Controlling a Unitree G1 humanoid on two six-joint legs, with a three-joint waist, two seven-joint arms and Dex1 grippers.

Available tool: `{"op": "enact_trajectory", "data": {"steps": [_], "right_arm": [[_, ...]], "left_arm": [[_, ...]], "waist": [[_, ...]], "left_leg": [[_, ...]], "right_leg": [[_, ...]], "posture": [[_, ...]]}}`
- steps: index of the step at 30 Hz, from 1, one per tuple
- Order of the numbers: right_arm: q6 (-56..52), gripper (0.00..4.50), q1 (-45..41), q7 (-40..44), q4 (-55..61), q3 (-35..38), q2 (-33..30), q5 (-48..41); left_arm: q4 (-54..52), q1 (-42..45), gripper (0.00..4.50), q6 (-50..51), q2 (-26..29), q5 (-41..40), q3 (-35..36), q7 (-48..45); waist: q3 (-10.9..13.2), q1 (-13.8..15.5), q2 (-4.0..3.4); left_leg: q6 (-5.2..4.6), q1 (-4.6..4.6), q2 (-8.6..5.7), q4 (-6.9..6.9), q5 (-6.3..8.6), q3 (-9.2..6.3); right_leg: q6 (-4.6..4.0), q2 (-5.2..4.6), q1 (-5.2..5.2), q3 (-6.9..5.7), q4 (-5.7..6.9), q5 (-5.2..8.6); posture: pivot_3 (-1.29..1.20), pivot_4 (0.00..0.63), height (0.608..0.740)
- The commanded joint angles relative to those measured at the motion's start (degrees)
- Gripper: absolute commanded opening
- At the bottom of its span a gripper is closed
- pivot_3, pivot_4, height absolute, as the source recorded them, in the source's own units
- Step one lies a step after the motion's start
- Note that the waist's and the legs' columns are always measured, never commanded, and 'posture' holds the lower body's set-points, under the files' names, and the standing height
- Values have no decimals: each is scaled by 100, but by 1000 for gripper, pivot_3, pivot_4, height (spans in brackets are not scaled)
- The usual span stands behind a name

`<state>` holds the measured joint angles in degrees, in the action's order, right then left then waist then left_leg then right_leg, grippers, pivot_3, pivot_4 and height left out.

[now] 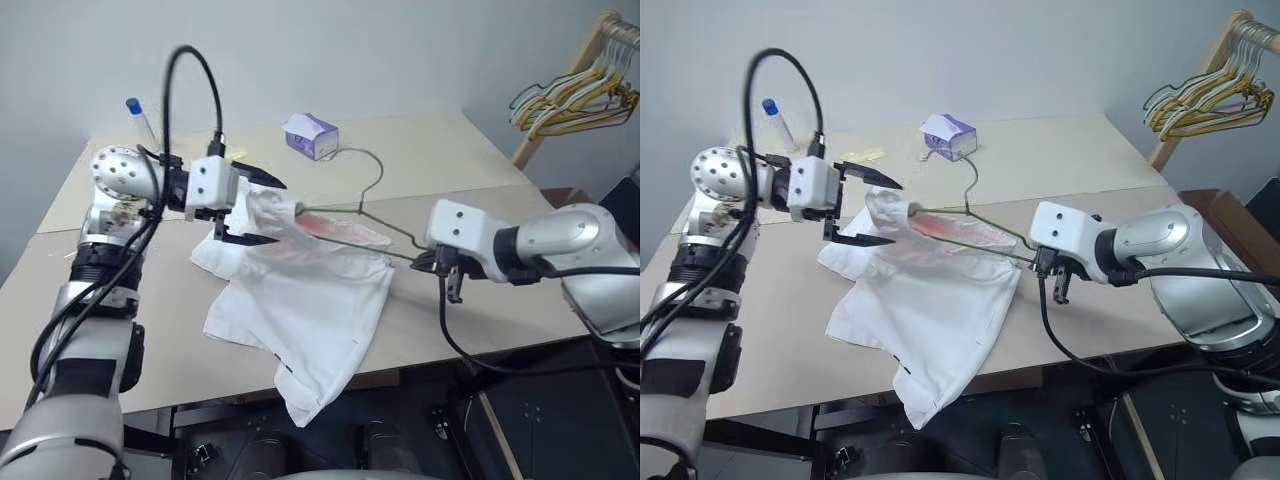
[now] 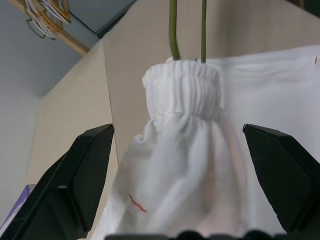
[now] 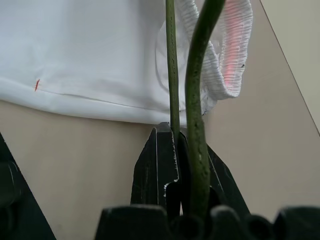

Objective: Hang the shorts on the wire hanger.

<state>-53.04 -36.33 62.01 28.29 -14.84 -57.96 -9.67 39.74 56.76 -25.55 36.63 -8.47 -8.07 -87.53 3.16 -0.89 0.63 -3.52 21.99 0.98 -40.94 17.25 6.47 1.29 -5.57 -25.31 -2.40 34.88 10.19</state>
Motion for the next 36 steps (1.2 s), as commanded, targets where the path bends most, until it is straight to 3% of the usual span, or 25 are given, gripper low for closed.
{"op": "enact_trajectory", "data": {"steps": [1, 5, 8, 19, 22, 27, 35, 36], "right_arm": [[-46, 0, -106, 38, 199, 91, -111, -97], [-111, 0, -183, 57, 214, 70, -118, -160], [-183, 0, -248, 55, 233, 56, -111, -201], [-270, 0, -359, 148, 271, 94, -117, -485], [-128, 0, -292, 172, 277, 170, -115, -546], [-15, 1470, -138, 54, 308, 245, -185, -490], [-221, 4365, 682, -315, -21, 1526, -473, -690], [-197, 4478, 893, -309, -9, 1708, -524, -724]], "left_arm": [[313, 287, 4485, -253, -111, 109, -39, -39], [509, 312, 4485, -498, -126, 353, -249, -223], [569, 248, 3908, -648, -185, 466, -312, -155], [629, 226, 191, -713, -286, 664, -302, 243], [562, 185, 11, -551, -285, 576, -255, 222], [292, 28, 0, -181, -295, 362, -117, 324], [-756, -757, 0, 1043, 138, -14, 285, 629], [-899, -859, 0, 1227, 175, -67, 344, 697]], "waist": [[0, -3, 0], [0, -18, 0], [0, -23, 0], [0, -18, 1], [0, -19, 1], [-1, -21, 1], [-1, -14, 2], [-1, -10, 2]], "left_leg": [[-1, 0, 0, -2, 1, 0], [-3, 2, 1, -2, 2, 0], [-3, 3, 1, -2, 2, 0], [-5, 4, 2, -5, 3, -10], [-5, 4, 2, -5, 3, -11], [-4, 4, 2, -6, 3, -13], [-4, 3, 3, -8, 2, -13], [-3, 2, 4, -8, 2, -15]], "right_leg": [[0, 0, 0, 0, 0, 0], [0, 0, -4, 2, 1, 0], [0, 0, -7, 3, 3, 0], [0, -1, -8, 3, 6, -1], [0, -1, -8, 3, 7, -1], [0, 0, -8, 4, 8, -1], [2, -2, -8, 6, 9, -2], [2, -1, -7, 5, 9, -2]], "posture": [[-30, 0, 740], [-34, 0, 740], [-36, 0, 740], [-38, 0, 740], [-39, 0, 740], [-39, 0, 740], [-24, 7, 740], [-16, 13, 740]]}}
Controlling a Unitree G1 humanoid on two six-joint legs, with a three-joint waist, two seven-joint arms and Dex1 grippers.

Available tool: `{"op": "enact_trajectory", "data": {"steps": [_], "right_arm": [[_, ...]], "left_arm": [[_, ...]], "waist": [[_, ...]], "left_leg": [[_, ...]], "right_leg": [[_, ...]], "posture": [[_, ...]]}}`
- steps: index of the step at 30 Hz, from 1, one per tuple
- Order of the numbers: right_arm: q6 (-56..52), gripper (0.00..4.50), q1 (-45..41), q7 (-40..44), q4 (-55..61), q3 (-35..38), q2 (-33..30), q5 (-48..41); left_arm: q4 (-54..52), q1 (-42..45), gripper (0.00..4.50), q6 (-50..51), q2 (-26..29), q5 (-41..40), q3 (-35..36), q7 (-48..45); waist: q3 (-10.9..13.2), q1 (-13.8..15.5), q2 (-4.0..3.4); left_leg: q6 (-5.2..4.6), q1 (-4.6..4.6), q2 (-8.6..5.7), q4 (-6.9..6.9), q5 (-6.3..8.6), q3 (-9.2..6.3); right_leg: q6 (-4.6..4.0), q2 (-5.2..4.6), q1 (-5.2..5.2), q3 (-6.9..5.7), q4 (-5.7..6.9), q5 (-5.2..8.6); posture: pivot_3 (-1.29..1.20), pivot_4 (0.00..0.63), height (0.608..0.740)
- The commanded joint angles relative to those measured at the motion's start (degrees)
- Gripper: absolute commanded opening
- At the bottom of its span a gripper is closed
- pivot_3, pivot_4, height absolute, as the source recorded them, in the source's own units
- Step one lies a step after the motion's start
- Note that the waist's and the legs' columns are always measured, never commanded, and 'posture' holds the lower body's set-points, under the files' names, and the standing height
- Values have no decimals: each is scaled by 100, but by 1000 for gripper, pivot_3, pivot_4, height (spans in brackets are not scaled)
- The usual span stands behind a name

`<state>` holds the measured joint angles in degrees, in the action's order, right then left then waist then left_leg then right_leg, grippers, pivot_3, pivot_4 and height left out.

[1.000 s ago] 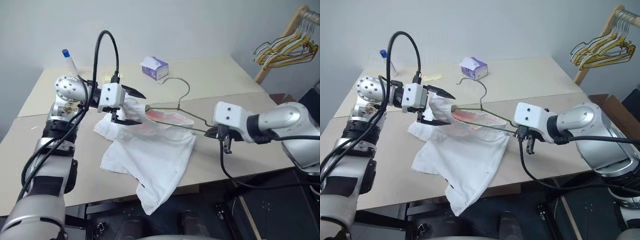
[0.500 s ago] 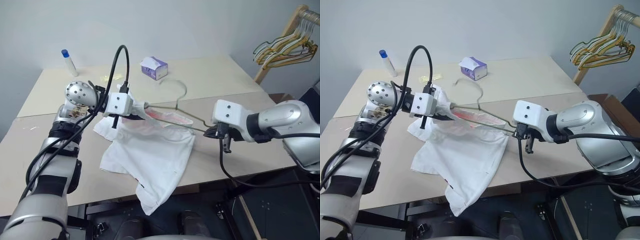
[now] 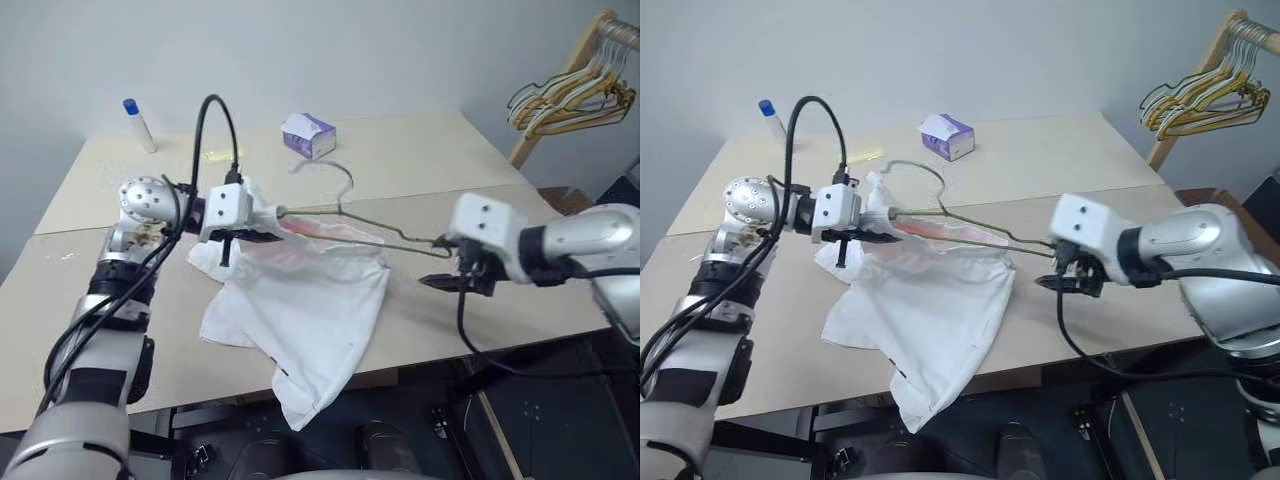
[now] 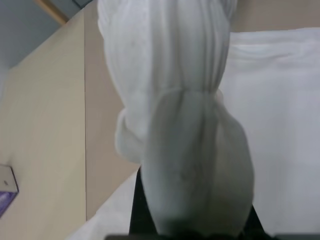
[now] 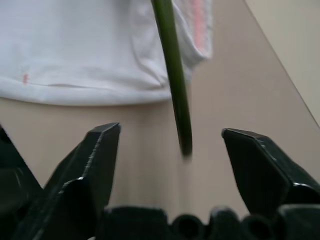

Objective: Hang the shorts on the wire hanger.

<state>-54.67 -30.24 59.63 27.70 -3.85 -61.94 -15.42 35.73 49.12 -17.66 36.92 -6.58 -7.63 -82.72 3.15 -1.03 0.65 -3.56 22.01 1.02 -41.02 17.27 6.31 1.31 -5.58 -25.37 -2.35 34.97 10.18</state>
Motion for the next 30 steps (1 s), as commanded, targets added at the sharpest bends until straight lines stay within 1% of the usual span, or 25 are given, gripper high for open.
{"op": "enact_trajectory", "data": {"steps": [1, 4, 6, 8, 10, 13, 15, 18, 21, 24, 27, 30], "right_arm": [[-5, 4478, 437, -72, 63, 733, -164, -181], [206, 4478, 1168, 255, 193, 1150, -218, -498], [380, 4478, 1495, 219, 155, 1212, 55, -669], [641, 4478, 1583, -139, -41, 1039, 544, -625], [959, 4478, 1508, -622, -355, 806, 1206, -467], [1066, 4478, 1295, -997, -704, 478, 1783, -327], [1176, 4478, 1042, -1347, -1058, 265, 2375, -281], [1361, 4478, 656, -1951, -1736, 169, 3148, -94], [1496, 4478, 369, -2267, -2234, 128, 3625, 10], [1475, 4478, 210, -2197, -2492, -20, 3780, 6], [1530, 3916, 156, -2163, -2644, -144, 3937, 2], [1578, 2905, 144, -2219, -2679, -77, 4042, -25]], "left_arm": [[-615, -168, 0, 580, 172, -295, 338, 269], [-962, -456, 0, 907, 226, -393, 450, 428], [-1218, -623, 0, 1169, 240, -507, 501, 490], [-1414, -734, 0, 1355, 249, -548, 533, 556], [-1544, -808, 0, 1442, 258, -553, 544, 603], [-1653, -851, 0, 1528, 274, -557, 540, 650], [-1711, -865, 0, 1558, 281, -546, 526, 682], [-1747, -874, 0, 1583, 288, -539, 513, 706], [-1778, -887, 0, 1590, 283, -540, 527, 762], [-1789, -876, 0, 1610, 258, -526, 541, 881], [-1770, -864, 0, 1599, 261, -522, 525, 925], [-1791, -888, 0, 1599, 268, -530, 517, 934]], "waist": [[0, 10, 0], [-1, 36, 1], [-3, 33, 6], [-4, 16, 10], [-7, -9, 16], [-7, -4, 15], [-7, -15, 15], [-7, -16, 15], [-7, 17, 14], [-7, 45, 14], [-8, 34, 14], [-8, 25, 14]], "left_leg": [[-1, 0, 0, 1, 0, -1], [-2, -3, 0, 1, 1, -4], [-3, -12, -1, 2, 2, -6], [-4, -22, 1, 0, 2, -7], [-3, -28, 2, 3, 2, -5], [1, -53, 0, 7, -1, -4], [2, -57, 0, 10, -1, -2], [10, -56, 2, 11, -6, 0], [41, -50, 2, 12, -24, 3], [47, -37, 2, 12, -28, 2], [44, -27, 1, 12, -26, 1], [43, -22, 1, 13, -25, 1]], "right_leg": [[0, 0, 1, 0, -1, 0], [0, 0, 5, 0, -1, 0], [0, -1, 12, 2, 0, 0], [0, 1, 21, 3, 1, 0], [1, 4, 23, 10, 1, -2], [0, 6, 35, 16, 7, -3], [-2, 6, 36, 17, 9, -4], [-5, 14, 33, 22, 9, -6], [-5, 15, 30, 20, 6, -6], [-4, 13, 27, 13, 6, -5], [-3, 12, 27, 10, 7, -6], [0, 13, 25, 10, 7, -7]], "posture": [[-16, 13, 740], [-9, 20, 740], [-7, 26, 740], [-3, 29, 740], [4, 29, 740], [6, 30, 740], [20, 31, 740], [20, 31, 740], [33, 31, 740], [33, 31, 740], [37, 29, 740], [40, 26, 740]]}}
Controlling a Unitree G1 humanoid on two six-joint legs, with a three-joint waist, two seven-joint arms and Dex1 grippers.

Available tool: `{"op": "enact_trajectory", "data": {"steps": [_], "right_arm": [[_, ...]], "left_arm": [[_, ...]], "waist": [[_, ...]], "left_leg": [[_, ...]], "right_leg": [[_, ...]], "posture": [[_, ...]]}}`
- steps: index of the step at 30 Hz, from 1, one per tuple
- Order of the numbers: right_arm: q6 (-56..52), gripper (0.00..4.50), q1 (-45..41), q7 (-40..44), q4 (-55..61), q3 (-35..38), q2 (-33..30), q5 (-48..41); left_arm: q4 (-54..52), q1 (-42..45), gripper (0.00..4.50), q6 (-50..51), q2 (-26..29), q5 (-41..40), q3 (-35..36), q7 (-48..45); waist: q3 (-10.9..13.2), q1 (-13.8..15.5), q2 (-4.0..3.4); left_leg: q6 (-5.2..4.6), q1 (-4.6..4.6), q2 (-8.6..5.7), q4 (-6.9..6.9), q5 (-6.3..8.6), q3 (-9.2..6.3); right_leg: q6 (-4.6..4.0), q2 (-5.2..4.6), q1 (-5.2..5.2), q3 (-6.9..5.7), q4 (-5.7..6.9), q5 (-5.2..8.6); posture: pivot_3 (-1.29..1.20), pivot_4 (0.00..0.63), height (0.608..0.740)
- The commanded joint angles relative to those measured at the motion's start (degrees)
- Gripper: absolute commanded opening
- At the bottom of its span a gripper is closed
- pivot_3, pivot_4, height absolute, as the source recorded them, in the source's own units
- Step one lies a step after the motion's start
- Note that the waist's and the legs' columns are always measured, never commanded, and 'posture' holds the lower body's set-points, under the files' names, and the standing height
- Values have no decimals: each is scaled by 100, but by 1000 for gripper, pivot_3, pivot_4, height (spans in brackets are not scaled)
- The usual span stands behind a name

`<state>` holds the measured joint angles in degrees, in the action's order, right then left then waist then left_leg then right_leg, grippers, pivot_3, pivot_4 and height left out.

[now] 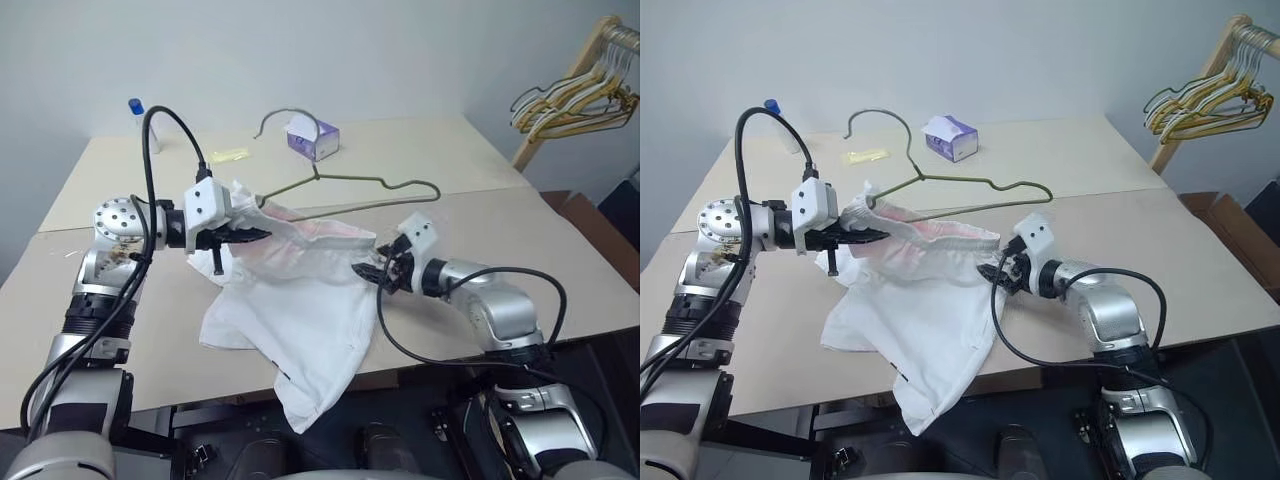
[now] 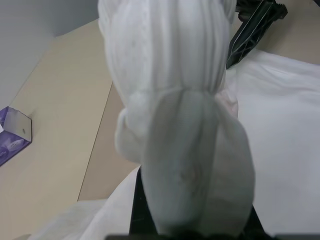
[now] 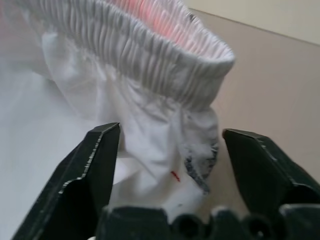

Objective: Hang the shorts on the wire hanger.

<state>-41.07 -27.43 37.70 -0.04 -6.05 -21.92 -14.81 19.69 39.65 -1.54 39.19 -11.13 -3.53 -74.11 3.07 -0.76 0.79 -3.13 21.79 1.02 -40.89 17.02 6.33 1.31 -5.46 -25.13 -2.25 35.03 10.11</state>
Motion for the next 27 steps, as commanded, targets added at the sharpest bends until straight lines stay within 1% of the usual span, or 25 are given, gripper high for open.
{"op": "enact_trajectory", "data": {"steps": [1, 4, 8, 13, 16, 18, 23, 27], "right_arm": [[229, 2537, -126, -23, 119, 178, 55, -106], [224, 1514, -50, -18, 280, 282, 58, -191], [182, 14, 118, 19, 628, 340, -31, -271], [-24, 14, 517, -137, 1426, 549, -224, -401], [-173, 14, 750, -209, 1836, 657, -357, -482], [-265, 14, 914, -263, 2001, 765, -457, -539], [-399, 14, 1046, -318, 1913, 986, -698, -626], [-398, 14, 1009, -321, 1760, 1025, -810, -679]], "left_arm": [[-188, 49, 0, -17, 43, -77, 106, 72], [-176, 20, 0, -23, 43, -73, 102, 80], [-134, -16, 0, -40, 60, -39, 73, 64], [114, -25, 0, -146, 244, 151, 99, 109], [171, -104, 0, -114, 432, 57, 212, -32], [168, -265, 0, -307, 563, -66, 284, -253], [279, -489, 0, -614, 698, -297, 390, -615], [171, -559, 0, -564, 734, -386, 429, -625]], "waist": [[0, -2, 0], [0, 1, 0], [0, 2, 0], [0, 0, 0], [0, -7, 0], [0, -16, 0], [0, -6, 0], [0, 6, 0]], "left_leg": [[0, 2, 0, 1, 0, 0], [1, 2, 1, 2, 0, 0], [1, 0, 1, 2, 0, -1], [-1, 0, 1, 2, 1, -1], [-3, 0, 3, 3, 2, -1], [-7, -1, 3, 3, 4, 0], [-27, -5, 4, 2, 16, 1], [-37, -10, 4, 2, 22, -1]], "right_leg": [[0, 0, -2, 0, 0, 0], [1, 1, -2, -1, 0, 0], [0, 1, -2, -1, 0, 0], [1, 0, -2, -1, -1, 0], [1, 0, -4, -1, -2, 0], [0, 0, -5, 0, -4, 0], [-1, -2, -6, 1, -8, 1], [-2, -5, -5, -1, -4, 1]], "posture": [[39, 25, 740], [39, 25, 740], [33, 24, 740], [29, 22, 740], [25, 26, 740], [24, 27, 740], [22, 29, 740], [24, 30, 740]]}}
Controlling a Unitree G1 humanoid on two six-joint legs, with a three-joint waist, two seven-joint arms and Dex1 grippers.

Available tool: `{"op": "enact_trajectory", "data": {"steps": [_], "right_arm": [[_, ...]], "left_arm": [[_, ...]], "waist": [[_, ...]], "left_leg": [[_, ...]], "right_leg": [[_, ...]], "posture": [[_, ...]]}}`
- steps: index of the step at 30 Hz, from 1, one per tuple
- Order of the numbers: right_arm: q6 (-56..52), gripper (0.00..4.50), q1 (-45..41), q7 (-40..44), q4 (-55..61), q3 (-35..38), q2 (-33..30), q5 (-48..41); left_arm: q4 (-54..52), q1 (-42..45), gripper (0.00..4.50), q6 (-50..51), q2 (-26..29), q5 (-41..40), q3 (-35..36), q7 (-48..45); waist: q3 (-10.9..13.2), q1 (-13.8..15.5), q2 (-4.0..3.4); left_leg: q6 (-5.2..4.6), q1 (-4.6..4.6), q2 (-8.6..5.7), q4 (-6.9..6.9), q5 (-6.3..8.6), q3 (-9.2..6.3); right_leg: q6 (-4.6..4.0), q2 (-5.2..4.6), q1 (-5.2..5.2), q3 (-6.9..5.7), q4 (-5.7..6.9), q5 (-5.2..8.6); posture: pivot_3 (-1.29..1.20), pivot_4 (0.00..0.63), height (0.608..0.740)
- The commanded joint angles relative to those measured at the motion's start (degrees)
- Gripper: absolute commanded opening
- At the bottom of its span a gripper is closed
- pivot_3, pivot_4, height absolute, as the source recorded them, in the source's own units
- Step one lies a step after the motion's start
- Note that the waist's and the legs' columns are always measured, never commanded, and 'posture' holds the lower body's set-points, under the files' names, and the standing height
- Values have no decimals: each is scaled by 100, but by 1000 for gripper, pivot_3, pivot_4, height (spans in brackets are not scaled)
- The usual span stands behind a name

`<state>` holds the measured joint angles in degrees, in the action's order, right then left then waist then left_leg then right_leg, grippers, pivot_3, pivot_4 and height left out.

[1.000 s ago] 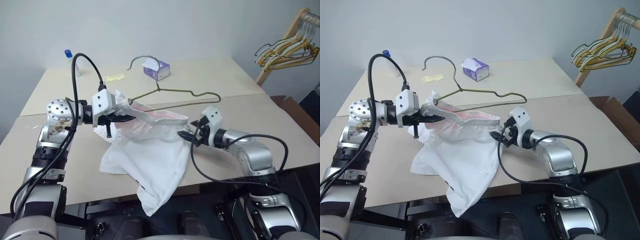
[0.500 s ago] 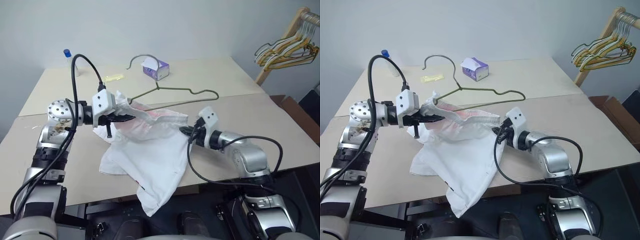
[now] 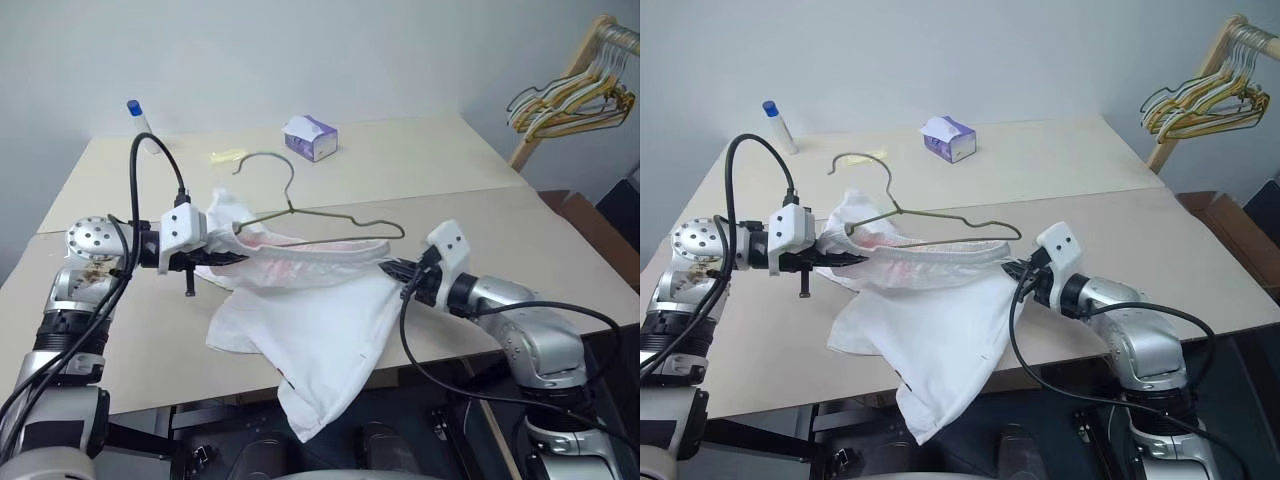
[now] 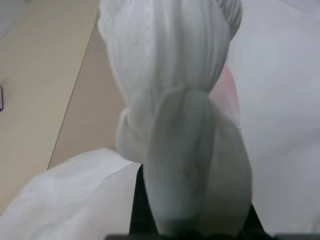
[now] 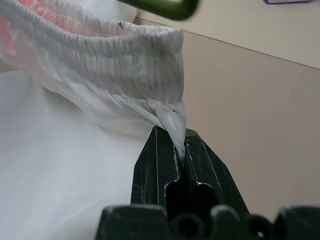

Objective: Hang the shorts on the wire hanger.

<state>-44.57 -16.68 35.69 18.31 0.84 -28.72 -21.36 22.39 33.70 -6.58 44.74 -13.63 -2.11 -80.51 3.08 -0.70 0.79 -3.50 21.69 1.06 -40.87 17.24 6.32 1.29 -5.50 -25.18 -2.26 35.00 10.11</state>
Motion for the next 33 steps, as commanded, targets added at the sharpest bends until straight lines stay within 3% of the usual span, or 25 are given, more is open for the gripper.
{"op": "enact_trajectory", "data": {"steps": [1, 17, 33], "right_arm": [[-41, 14, -73, -116, -106, 347, -159, -39], [-34, 14, -153, -243, -437, 605, -519, -245], [147, 14, -174, -170, -186, 734, -748, -397]], "left_arm": [[-86, 9, 0, -104, 220, -104, 290, 15], [194, -385, 0, -389, 707, 87, 337, 169], [732, -79, 0, -840, 703, 1221, -434, 764]], "waist": [[0, -2, 0], [1, 3, 0], [1, -2, -1]], "left_leg": [[0, -4, 0, 0, 0, 0], [-3, -6, 1, 3, 2, 1], [-4, -5, 0, 4, 3, 2]], "right_leg": [[0, 0, 2, 0, 1, 0], [-1, -1, 2, 2, -1, 1], [-1, -2, 1, 1, -2, 1]], "posture": [[27, 31, 740], [32, 43, 740], [7, 32, 740]]}}
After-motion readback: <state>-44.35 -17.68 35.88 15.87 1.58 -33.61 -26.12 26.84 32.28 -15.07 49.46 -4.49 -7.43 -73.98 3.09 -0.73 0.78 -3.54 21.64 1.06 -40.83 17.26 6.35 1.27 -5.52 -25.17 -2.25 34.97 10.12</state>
